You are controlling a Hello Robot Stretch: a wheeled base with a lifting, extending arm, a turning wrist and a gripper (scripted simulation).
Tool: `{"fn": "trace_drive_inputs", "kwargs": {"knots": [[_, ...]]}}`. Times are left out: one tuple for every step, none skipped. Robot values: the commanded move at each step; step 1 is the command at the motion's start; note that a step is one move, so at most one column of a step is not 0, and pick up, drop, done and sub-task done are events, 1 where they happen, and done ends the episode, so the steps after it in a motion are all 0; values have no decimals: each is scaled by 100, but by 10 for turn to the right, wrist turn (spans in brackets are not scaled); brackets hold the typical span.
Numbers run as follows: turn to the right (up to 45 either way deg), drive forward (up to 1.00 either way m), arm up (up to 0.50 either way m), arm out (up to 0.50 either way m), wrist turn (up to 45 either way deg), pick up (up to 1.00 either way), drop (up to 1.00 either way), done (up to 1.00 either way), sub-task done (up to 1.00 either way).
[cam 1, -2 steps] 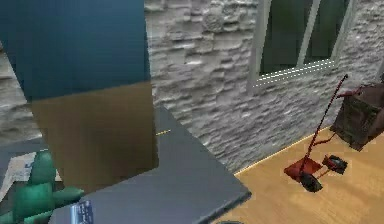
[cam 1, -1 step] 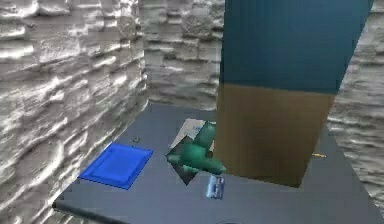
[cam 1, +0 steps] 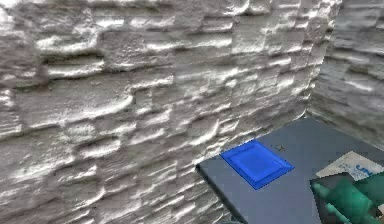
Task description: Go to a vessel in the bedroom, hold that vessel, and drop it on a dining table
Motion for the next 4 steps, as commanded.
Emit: {"fn": "trace_drive_inputs", "kwargs": {"knots": [[-90, 0, 0, 0, 0, 0, 0, 0, 0], [0, 0, 0, 38, 0, 0, 0, 0, 0], [0, 0, 0, 0, 390, 0, 0, 0, 0], [0, 0, -16, 0, 0, 0, 0, 0, 0]]}}
